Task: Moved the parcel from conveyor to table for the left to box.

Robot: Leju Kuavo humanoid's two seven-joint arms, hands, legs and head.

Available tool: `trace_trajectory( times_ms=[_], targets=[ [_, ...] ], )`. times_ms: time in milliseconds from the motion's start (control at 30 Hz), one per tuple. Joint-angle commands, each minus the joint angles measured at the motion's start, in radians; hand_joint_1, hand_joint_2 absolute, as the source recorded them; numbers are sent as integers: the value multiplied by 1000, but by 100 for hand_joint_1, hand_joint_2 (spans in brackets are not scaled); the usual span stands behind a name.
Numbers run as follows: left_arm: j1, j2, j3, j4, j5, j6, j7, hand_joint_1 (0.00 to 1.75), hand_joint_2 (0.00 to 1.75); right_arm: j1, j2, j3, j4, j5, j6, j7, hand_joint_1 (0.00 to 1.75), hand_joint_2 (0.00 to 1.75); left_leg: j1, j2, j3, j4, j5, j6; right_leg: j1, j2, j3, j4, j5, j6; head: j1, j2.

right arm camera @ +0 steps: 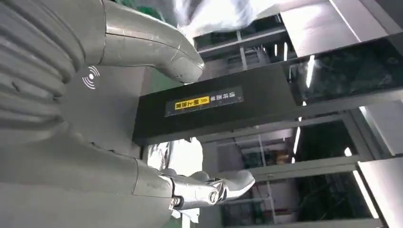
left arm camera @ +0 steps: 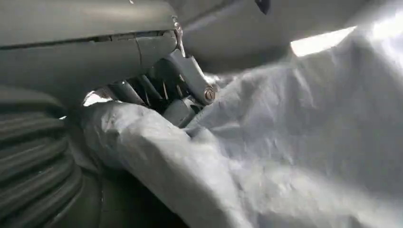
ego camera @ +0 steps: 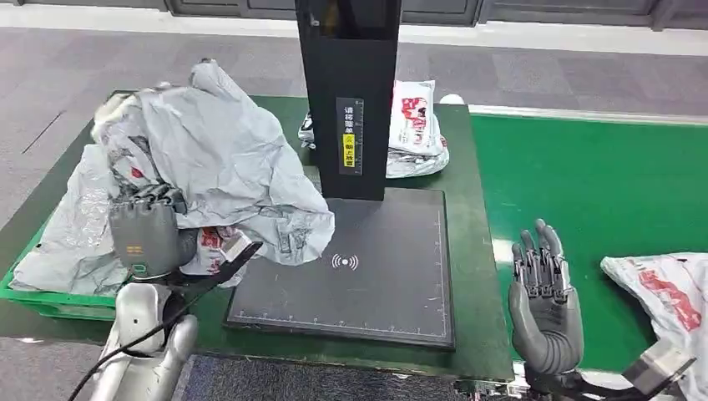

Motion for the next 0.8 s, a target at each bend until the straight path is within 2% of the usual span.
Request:
trace_trajectory(
  times_ms=[33, 300, 433, 500, 567, 600, 633, 667, 700, 800],
  targets=[
    [-60, -56, 129, -62, -55, 46, -41, 175, 175, 11, 36, -81, -16, 15, -2, -11, 0, 175, 1, -3, -1, -1, 1, 1, 1, -1, 0, -2, 1, 0, 0, 0],
    [-72, -65, 140, -60, -56, 46, -47, 175, 175, 12, 40, -84, -18, 20, -1, -13, 0, 175, 0, -2, 0, -1, 1, 1, 0, 0, 0, -1, 1, 0, 0, 0],
    [-111, -57, 236, -46, -57, 26, -75, 175, 175, 15, 51, -84, -18, 29, 7, -9, 0, 175, 0, -2, 0, -1, 1, 1, 1, 0, 0, -1, 0, 0, 0, 0],
    [-171, 34, 304, 18, -57, -34, -38, 175, 175, 10, 52, -79, -11, 33, 13, -8, 0, 175, 0, -2, 0, -1, 1, 0, 1, 0, 0, -1, 1, 0, 0, 0],
    [-224, 176, 244, 95, -57, -56, 101, 175, 175, -4, 51, -76, 6, 32, 14, -3, 0, 175, 0, -1, 0, -1, 1, 0, 1, 1, 0, 0, 1, 0, 0, 0],
    [-253, 290, 167, 148, -57, -71, 234, 175, 175, -11, 49, -74, 15, 30, 13, -1, 0, 175, 1, -1, 0, 0, 1, -1, 1, 0, 0, 0, 1, -1, 0, 0],
    [-265, 305, 150, 168, -57, -68, 256, 175, 175, -13, 49, -74, 18, 30, 12, -1, 0, 175, 0, -2, 0, -1, 2, -1, 1, 0, -1, 0, 1, -1, 0, 0],
    [-285, 367, 108, 220, -57, -79, 337, 175, 175, -15, 48, -73, 23, 30, 13, 0, 0, 175, 1, -2, 0, -2, 3, -1, 1, 0, -1, 0, 2, -2, 0, 0],
    [-293, 387, 82, 244, -57, -88, 373, 175, 175, -17, 47, -72, 24, 30, 13, 0, 0, 175, 2, -2, -1, -1, 2, -2, 1, -1, -1, 1, 1, -2, 0, 0],
    [-313, 413, 42, 318, -57, -163, 438, 175, 175, -27, 41, -75, 32, 26, 15, 2, 0, 175, 3, -4, -1, -2, 5, -4, 1, -2, -2, 0, 2, -3, 0, 0]
  ],
)
